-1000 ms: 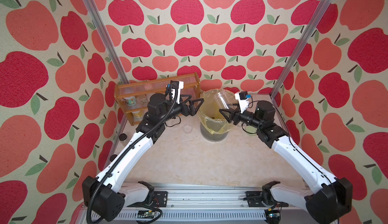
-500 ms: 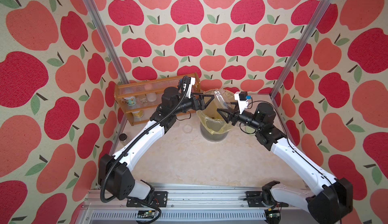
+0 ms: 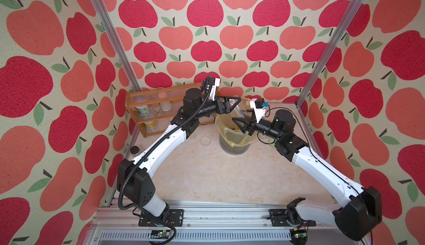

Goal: Empty moldy mung beans from jars
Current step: Pour the moldy mung beans from the jar into the trash bin.

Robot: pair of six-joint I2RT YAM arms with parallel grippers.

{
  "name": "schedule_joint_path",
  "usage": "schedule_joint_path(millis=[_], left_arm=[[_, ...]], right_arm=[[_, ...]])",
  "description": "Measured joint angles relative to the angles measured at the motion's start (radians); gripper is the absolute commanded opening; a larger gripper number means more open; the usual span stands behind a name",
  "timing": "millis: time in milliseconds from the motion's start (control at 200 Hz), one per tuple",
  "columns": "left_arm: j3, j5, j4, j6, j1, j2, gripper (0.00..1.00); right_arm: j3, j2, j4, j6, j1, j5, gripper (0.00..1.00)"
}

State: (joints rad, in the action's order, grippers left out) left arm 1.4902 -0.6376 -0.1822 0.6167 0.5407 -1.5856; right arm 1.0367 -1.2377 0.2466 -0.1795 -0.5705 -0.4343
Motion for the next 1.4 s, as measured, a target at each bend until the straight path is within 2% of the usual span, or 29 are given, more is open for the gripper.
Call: schedule_joint_path(millis=[85, 350, 480, 585, 845, 1146, 1401], left_arm=[[0.004, -0.007, 0.012, -0.001, 0.001, -0.008, 0.99], [-0.002, 0.013, 0.035, -0.014, 0.001, -0.009, 0.71], [0.019, 0.014, 0.088, -0.013, -0.013, -0.012, 0.67], [0.037, -0.008, 0.097, -0.002, -0.028, -0.018, 0.59], [0.069, -0.028, 0.109, 0.022, -0.041, -0.025, 0.53], [0.123, -0.012, 0.15, 0.026, -0.055, -0.03, 0.48], [0.123, 0.0, 0.126, 0.134, -0.127, -0.049, 0.46]], right_arm=[[0.017, -0.017, -0.002, 0.004, 0.001, 0.01, 0.35], [0.073, -0.095, 0.004, 0.006, -0.005, 0.027, 0.36], [0.08, -0.118, 0.018, 0.008, -0.008, 0.029, 0.38], [0.095, -0.13, 0.027, 0.011, -0.014, 0.036, 0.43], [0.098, -0.141, 0.072, 0.014, -0.017, 0.041, 0.6], [0.081, -0.142, 0.198, 0.029, -0.016, 0.058, 0.83], [0.027, -0.137, 0.305, 0.042, -0.016, 0.088, 0.88]])
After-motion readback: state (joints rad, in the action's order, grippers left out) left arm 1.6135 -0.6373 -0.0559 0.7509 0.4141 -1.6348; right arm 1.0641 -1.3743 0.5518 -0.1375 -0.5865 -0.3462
